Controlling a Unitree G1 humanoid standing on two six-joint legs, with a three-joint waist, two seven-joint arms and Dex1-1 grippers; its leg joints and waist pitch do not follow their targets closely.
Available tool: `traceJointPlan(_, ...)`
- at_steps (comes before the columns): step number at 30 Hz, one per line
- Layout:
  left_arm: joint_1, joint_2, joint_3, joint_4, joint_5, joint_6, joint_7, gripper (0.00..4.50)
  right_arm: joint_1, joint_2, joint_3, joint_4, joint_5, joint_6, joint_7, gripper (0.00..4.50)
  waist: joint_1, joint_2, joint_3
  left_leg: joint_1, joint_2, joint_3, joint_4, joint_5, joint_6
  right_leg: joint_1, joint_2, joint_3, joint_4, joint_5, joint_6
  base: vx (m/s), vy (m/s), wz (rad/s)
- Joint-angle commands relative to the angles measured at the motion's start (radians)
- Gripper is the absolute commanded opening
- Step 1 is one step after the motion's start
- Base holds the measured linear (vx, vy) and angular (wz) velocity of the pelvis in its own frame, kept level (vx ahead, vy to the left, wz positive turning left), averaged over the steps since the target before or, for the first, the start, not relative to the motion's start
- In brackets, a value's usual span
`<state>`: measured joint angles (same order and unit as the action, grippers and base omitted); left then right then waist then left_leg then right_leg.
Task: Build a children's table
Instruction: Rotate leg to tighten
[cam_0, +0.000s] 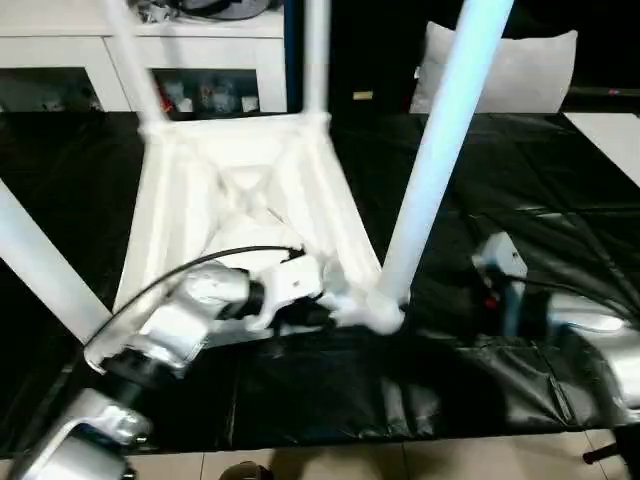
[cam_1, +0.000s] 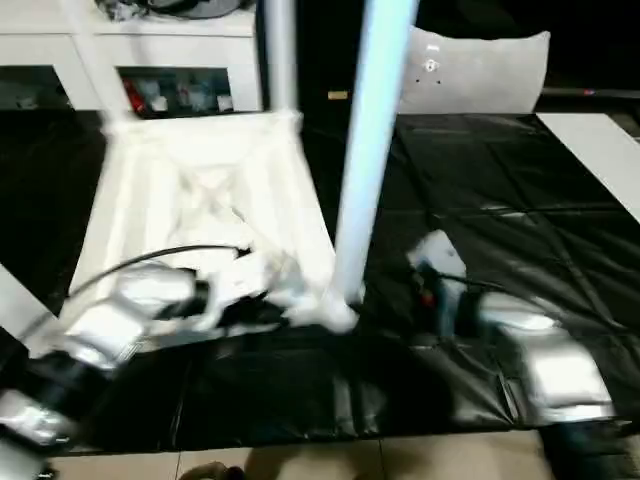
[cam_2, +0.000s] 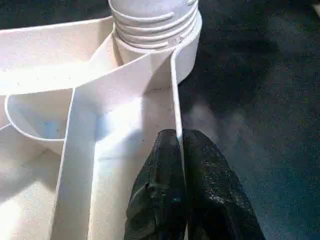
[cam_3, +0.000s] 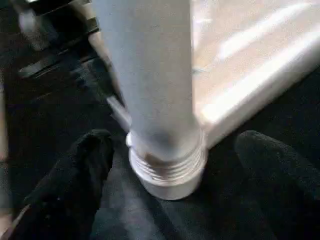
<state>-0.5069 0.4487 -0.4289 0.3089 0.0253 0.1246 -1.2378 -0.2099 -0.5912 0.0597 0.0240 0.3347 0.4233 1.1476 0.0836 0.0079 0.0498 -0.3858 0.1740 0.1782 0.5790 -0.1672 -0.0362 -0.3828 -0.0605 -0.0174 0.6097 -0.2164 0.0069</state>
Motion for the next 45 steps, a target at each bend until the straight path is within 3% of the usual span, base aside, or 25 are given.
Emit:
traceJointPlan(1,0.006,0.002,-0.067,-0.017,-0.003,-0.052,-0.095,0.0,-0.025,-0.018,0.018,0.013,0.016,-0.021,0.06,3.94,-0.003,-0.002,-0.055,0.028,0.059,-0.015,-0.064,-0.24,0.044,0.031,-0.075,0.032,-0.073,-0.109,-0.25,0.0,0.0,0.0)
traceJointPlan(3,0.004,0.016,-0.079,-0.02,-0.004,-0.07,-0.135,0.0,-0.043,-0.027,0.035,0.035,0.022,-0.029,0.111,3.52,0.003,-0.002,-0.054,0.032,0.062,-0.014,-0.067,-0.258,0.027,0.027,-0.075,0.032,-0.074,-0.145,-0.254,0.0,0.0,0.0)
traceJointPlan(5,0.002,0.019,-0.082,-0.019,-0.005,-0.077,-0.146,0.0,-0.047,-0.029,0.04,0.039,0.024,-0.031,0.124,3.48,0.008,-0.004,-0.055,0.034,0.064,-0.013,-0.066,-0.262,0.022,0.026,-0.075,0.033,-0.071,-0.145,-0.252,0.0,0.0,0.0)
traceJointPlan(16,-0.008,0.027,-0.097,-0.009,-0.011,-0.127,-0.199,0.0,-0.086,-0.001,0.117,0.066,0.042,-0.022,0.222,2.52,0.014,-0.004,-0.06,0.029,0.061,-0.012,-0.061,-0.219,0.031,0.029,-0.076,0.031,-0.063,-0.097,-0.26,0.0,0.0,0.0)
traceJointPlan(17,-0.011,0.025,-0.096,-0.002,-0.008,-0.132,-0.199,0.0,-0.087,0.005,0.121,0.068,0.042,-0.024,0.228,2.28,0.015,-0.004,-0.06,0.029,0.061,-0.012,-0.062,-0.222,0.03,0.029,-0.076,0.03,-0.063,-0.101,-0.261,0.0,0.0,0.0)
traceJointPlan(24,-0.01,0.012,-0.082,0.01,-0.013,-0.112,-0.182,0.0,-0.066,0.0,0.127,0.047,0.063,-0.006,0.235,2.06,0.016,-0.004,-0.06,0.031,0.06,-0.012,-0.061,-0.234,0.021,0.029,-0.077,0.031,-0.065,-0.124,-0.256,0.0,0.0,0.0)
traceJointPlan(28,-0.007,-0.034,-0.054,-0.003,-0.025,-0.002,-0.102,0.0,-0.029,0.046,0.089,0.009,0.073,0.015,0.13,2.05,0.018,-0.004,-0.058,0.03,0.059,-0.013,-0.062,-0.237,0.021,0.029,-0.077,0.032,-0.067,-0.136,-0.254,0.0,0.0,0.0)
traceJointPlan(29,-0.004,-0.056,-0.049,-0.027,-0.024,0.063,-0.063,0.0,-0.025,0.083,0.079,-0.01,0.053,0.029,0.041,2.04,0.015,0.002,-0.054,0.031,0.057,-0.015,-0.066,-0.267,0.006,0.025,-0.077,0.032,-0.072,-0.192,-0.244,0.0,0.0,0.0)
traceJointPlan(31,-0.004,-0.088,-0.04,-0.042,-0.011,0.104,-0.003,0.0,-0.034,0.134,0.071,-0.014,0.029,0.054,-0.065,2.04,0.01,-0.001,-0.051,0.033,0.056,-0.017,-0.069,-0.302,-0.009,0.024,-0.079,0.032,-0.078,-0.26,-0.231,0.0,0.0,0.0)
traceJointPlan(33,-0.005,-0.105,-0.035,-0.049,-0.003,0.127,0.031,0.0,-0.04,0.16,0.066,-0.013,0.017,0.068,-0.117,2.03,-0.006,-0.002,-0.047,0.034,0.053,-0.023,-0.073,-0.353,-0.04,0.02,-0.081,0.032,-0.088,-0.38,-0.195,0.0,0.0,0.0)
traceJointPlan(34,-0.021,-0.161,-0.028,-0.051,0.026,0.222,0.121,0.0,-0.066,0.24,0.05,0.012,-0.013,0.133,-0.268,2.01,-0.009,-0.001,-0.047,0.032,0.051,-0.026,-0.074,-0.358,-0.042,0.022,-0.081,0.031,-0.088,-0.402,-0.185,0.0,0.0,0.0)
traceJointPlan(36,-0.028,-0.183,-0.028,-0.049,0.038,0.26,0.153,0.0,-0.076,0.273,0.05,0.025,-0.036,0.146,-0.33,1.99,-0.034,-0.002,-0.042,0.032,0.047,-0.032,-0.077,-0.406,-0.067,0.015,-0.079,0.027,-0.096,-0.497,-0.151,0.0,0.0,0.0)
traceJointPlan(37,-0.034,-0.207,-0.028,-0.043,0.054,0.293,0.19,0.0,-0.085,0.312,0.047,0.04,-0.058,0.148,-0.396,1.99,-0.037,-0.002,-0.042,0.033,0.045,-0.035,-0.077,-0.418,-0.068,0.014,-0.081,0.025,-0.1,-0.528,-0.14,0.0,0.0,0.0)
traceJointPlan(39,-0.054,-0.272,-0.015,-0.007,0.086,0.352,0.3,0.0,-0.117,0.42,0.015,0.097,-0.081,0.163,-0.56,1.98,-0.062,-0.002,-0.041,0.03,0.039,-0.044,-0.075,-0.451,-0.075,0.01,-0.085,0.019,-0.112,-0.608,-0.105,-0.019,0.01,-0.1)
traceJointPlan(40,-0.061,-0.288,-0.014,0.002,0.093,0.362,0.326,0.0,-0.129,0.438,0.012,0.118,-0.099,0.162,-0.603,1.98,-0.065,-0.002,-0.042,0.03,0.038,-0.046,-0.075,-0.456,-0.074,0.011,-0.083,0.017,-0.114,-0.616,-0.097,0.0,0.0,0.0)
traceJointPlan(41,-0.07,-0.317,-0.012,0.018,0.109,0.375,0.372,0.0,-0.148,0.467,0.007,0.158,-0.116,0.133,-0.651,1.98,-0.071,-0.007,-0.042,0.036,0.038,-0.046,-0.073,-0.47,-0.064,0.003,-0.081,0.018,-0.12,-0.604,-0.095,0.0,0.0,0.0)
traceJointPlan(43,-0.072,-0.326,-0.013,0.02,0.114,0.38,0.382,0.0,-0.152,0.48,0.0,0.166,-0.105,0.126,-0.654,1.98,-0.075,-0.005,-0.04,0.041,0.037,-0.044,-0.07,-0.489,-0.059,-0.003,-0.079,0.018,-0.125,-0.607,-0.097,0.0,0.0,0.0)
traceJointPlan(44,-0.071,-0.334,-0.015,0.016,0.117,0.387,0.388,0.0,-0.153,0.492,-0.009,0.164,-0.095,0.119,-0.656,2.52,-0.075,-0.005,-0.041,0.042,0.038,-0.043,-0.07,-0.491,-0.05,-0.003,-0.079,0.02,-0.127,-0.596,-0.098,0.0,0.0,0.0)
traceJointPlan(45,-0.069,-0.336,-0.016,0.011,0.119,0.389,0.388,0.0,-0.154,0.502,-0.023,0.16,-0.084,0.116,-0.659,2.52,-0.075,-0.005,-0.04,0.043,0.038,-0.042,-0.071,-0.495,-0.045,-0.005,-0.078,0.02,-0.129,-0.586,-0.1,0.0,0.0,0.0)
